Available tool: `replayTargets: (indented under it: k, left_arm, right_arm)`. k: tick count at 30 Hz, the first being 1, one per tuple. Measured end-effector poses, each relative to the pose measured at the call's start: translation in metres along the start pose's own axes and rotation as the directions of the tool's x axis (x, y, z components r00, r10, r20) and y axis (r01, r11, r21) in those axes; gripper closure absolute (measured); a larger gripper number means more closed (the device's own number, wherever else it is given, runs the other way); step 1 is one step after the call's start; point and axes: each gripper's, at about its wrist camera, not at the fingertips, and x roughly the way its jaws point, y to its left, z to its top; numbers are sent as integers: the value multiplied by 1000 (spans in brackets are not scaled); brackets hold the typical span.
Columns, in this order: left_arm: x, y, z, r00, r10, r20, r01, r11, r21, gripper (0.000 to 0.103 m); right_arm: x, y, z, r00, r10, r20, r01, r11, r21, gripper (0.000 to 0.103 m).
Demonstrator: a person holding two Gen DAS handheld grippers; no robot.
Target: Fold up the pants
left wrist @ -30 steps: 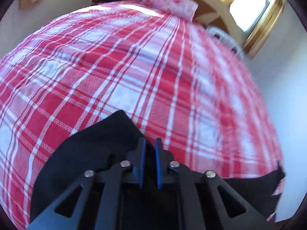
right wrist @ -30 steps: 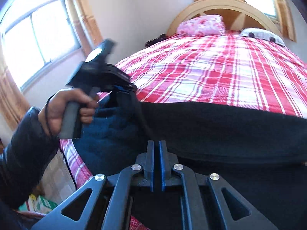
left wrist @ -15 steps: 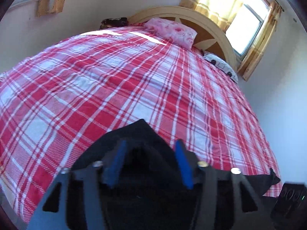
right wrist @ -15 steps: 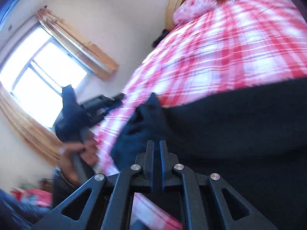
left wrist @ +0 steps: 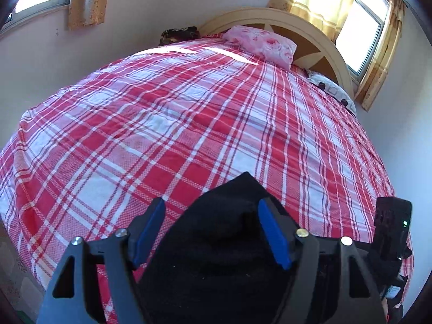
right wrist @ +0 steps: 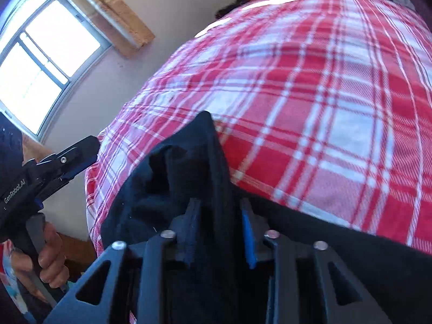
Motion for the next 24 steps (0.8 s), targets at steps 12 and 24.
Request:
replayTargets:
  k: [12,24]
  left_arm:
    - [-24,5,-32,994,-100,-49,103,992,75,24]
    - [-13,-2,-59,946,-290,-145,286,957,-43,11]
  right_arm:
    - [-19,115,-99,993,-39,108,89,855,-510,97]
    - [-8,155,-154,917,-229,326,397,571,-718,97]
